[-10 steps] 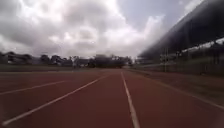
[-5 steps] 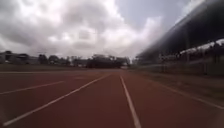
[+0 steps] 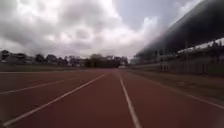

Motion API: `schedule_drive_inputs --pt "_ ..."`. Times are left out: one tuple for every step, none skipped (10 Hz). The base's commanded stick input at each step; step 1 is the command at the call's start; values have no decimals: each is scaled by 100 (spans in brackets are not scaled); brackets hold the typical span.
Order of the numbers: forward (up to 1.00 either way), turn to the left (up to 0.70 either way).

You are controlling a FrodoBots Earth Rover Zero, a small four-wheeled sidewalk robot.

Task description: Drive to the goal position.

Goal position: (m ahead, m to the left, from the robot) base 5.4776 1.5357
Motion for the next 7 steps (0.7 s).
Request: schedule_drive_inputs --pt "70 0" --pt "70 0" --pt "70 0" --pt "70 0" --pt "70 0" --pt "70 0" --pt "70 0"
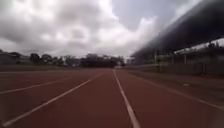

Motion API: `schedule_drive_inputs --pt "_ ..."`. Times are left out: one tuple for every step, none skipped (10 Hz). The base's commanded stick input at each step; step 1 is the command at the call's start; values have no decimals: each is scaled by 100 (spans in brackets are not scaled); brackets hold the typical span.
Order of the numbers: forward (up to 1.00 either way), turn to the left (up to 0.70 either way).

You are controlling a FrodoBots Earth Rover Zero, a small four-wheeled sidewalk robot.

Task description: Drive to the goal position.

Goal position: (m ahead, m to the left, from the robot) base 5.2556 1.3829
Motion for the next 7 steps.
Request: schedule_drive_inputs --pt "70 0" --pt "70 0" --pt "70 0" --pt "70 -35" --pt "70 -35" --pt "70 -30" --pt "70 -16"
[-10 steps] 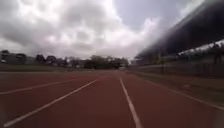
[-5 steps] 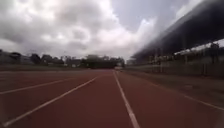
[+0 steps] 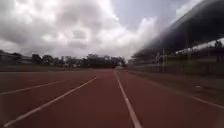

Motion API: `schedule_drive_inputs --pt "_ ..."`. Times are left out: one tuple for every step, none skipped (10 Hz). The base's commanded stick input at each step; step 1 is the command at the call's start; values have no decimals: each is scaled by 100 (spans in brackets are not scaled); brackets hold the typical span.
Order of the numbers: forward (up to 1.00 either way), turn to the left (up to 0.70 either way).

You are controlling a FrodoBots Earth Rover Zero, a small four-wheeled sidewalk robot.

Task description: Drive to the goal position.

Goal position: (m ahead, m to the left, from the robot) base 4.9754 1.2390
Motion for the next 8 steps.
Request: schedule_drive_inputs --pt "70 -2" --pt "70 0" --pt "70 0" --pt "70 0" --pt "70 0" --pt "70 0" --pt "70 0" --pt "70 0"
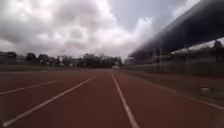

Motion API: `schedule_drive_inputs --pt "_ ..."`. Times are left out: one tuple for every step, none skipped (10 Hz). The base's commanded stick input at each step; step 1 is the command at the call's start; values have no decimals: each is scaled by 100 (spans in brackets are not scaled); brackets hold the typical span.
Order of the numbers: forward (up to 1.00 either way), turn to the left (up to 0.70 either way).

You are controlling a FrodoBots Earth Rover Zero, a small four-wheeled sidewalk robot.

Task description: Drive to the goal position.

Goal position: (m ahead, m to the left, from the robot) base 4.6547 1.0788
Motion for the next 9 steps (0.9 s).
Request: schedule_drive_inputs --pt "70 0" --pt "70 0" --pt "70 0" --pt "70 0" --pt "70 0" --pt "70 0" --pt "70 0" --pt "70 0" --pt "70 0"
